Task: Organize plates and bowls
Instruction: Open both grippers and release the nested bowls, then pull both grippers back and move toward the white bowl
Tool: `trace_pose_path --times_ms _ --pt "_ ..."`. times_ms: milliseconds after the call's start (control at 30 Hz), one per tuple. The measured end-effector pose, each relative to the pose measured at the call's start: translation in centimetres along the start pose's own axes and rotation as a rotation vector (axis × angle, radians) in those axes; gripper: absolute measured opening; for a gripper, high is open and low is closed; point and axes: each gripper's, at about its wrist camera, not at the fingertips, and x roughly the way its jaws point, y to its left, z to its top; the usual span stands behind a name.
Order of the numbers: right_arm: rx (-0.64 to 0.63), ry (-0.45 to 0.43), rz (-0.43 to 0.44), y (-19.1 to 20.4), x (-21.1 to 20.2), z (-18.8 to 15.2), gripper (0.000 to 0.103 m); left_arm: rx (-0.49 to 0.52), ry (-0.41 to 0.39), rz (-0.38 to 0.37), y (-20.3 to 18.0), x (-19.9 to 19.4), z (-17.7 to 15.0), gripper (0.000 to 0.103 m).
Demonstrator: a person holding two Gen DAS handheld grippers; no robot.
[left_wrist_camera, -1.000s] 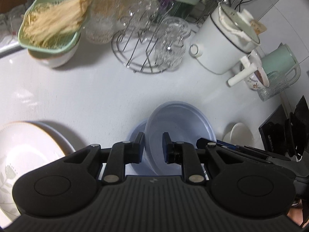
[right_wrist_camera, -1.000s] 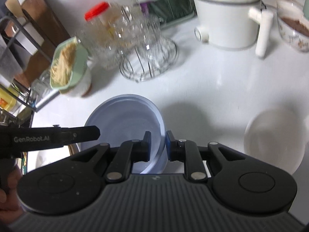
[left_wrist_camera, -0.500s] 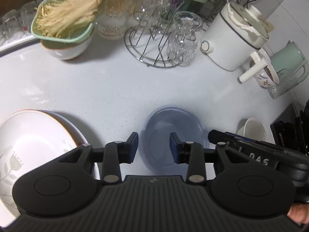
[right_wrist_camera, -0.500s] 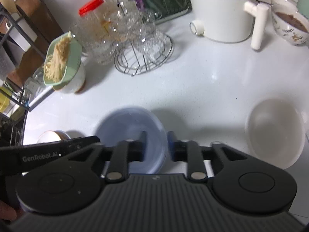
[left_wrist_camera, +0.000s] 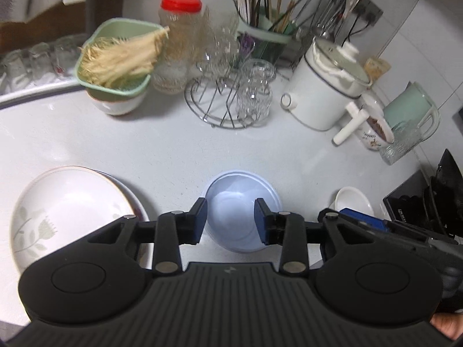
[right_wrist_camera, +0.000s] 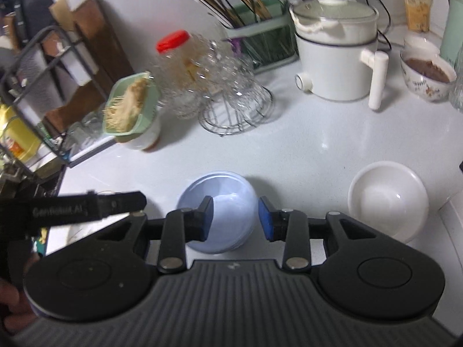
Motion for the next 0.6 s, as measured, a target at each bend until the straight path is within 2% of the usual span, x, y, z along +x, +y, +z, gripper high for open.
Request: trace_pose_path --times_ms 133,333,533,600 --pt "-0.065 -0.056 0.011 1.3 -2.4 -0.9 0.037 0.001 -0.034 0.004 -0.2 -2.6 -1.0 0.041" --pt "-0.078 -0.111 0.024 2.1 -5.4 -2.2 0.037 0.012 -0.053 -0.010 -1.0 -5.7 -2.9 0.041" --pt "-0.035 -0.166 -0.034 2.2 -6.9 -3.2 0.037 0.043 -0.064 -0.055 -0.8 -6.7 -3.9 0.041" --pt "-0.017 -0.176 -0.065 2.0 -6.8 -3.4 0.037 0.053 -0.043 -0.057 -0.5 -6.2 -4.0 0.041"
